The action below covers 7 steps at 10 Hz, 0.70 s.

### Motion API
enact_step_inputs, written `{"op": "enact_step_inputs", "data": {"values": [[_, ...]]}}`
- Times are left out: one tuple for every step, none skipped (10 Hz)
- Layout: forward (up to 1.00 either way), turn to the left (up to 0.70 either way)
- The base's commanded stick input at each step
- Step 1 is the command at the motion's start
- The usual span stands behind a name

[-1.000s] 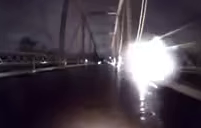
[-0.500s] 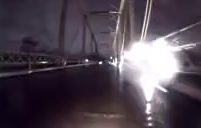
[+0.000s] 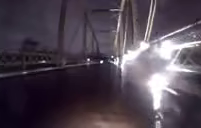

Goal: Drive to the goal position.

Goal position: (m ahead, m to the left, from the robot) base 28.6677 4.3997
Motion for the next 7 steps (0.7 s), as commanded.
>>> {"op": "enact_step_inputs", "data": {"values": [[1.0, 0.0], [1.0, 0.0], [1.0, 0.0], [1.0, 0.0], [1.0, 0.0], [1.0, 0.0], [1.0, 0.0]]}}
